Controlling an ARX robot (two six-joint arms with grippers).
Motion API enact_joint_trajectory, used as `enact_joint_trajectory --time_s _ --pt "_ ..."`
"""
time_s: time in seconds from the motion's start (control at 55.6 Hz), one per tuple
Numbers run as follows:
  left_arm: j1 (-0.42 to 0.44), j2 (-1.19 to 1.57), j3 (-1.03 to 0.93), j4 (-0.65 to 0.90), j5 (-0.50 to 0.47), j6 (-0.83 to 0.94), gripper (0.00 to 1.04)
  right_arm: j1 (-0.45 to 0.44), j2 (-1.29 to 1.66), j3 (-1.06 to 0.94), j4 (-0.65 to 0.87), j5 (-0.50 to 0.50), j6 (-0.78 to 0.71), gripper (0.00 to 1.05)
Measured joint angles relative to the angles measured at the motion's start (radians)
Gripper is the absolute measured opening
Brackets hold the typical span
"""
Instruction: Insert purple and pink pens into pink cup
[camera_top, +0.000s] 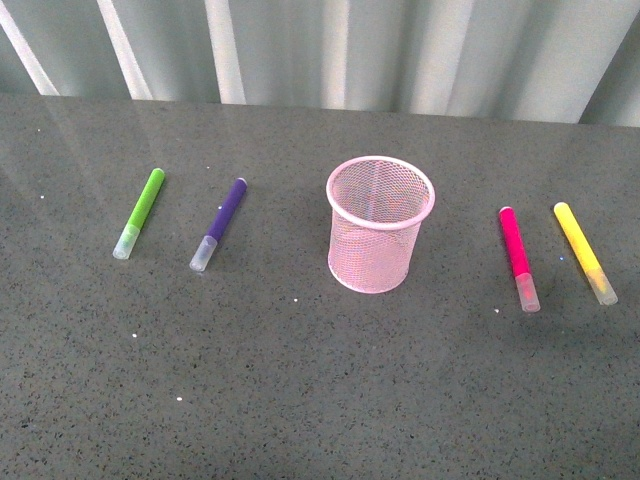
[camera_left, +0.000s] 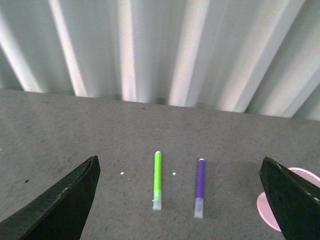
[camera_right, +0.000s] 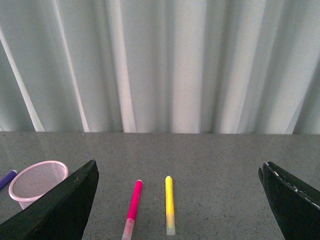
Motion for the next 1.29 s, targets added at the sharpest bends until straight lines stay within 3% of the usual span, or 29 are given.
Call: enact_joint_trajectory --time_s 0.144,0.288,0.449,0.719,1.294 --pt "-0.053 0.434 0.331 -0.08 0.104 0.03 0.98 0.0 0.0 0.0 0.0 0.0 0.0 0.98" --pt "-0.074 0.801 0.676 -0.275 0.101 0.118 0.98 0.0 0.0 0.0 0.0 0.0 0.0 0.98" --pt "-0.08 1.05 0.909 -0.457 0.117 0.142 0.98 0.0 0.0 0.0 0.0 0.0 0.0 0.98" --pt "-0.083 1.242 1.033 -0.591 0.153 0.103 0.98 0.0 0.0 0.0 0.0 0.0 0.0 0.98" --pt "-0.145 1.433 1.098 -0.575 0.178 0.086 0.98 0.0 0.0 0.0 0.0 0.0 0.0 0.98"
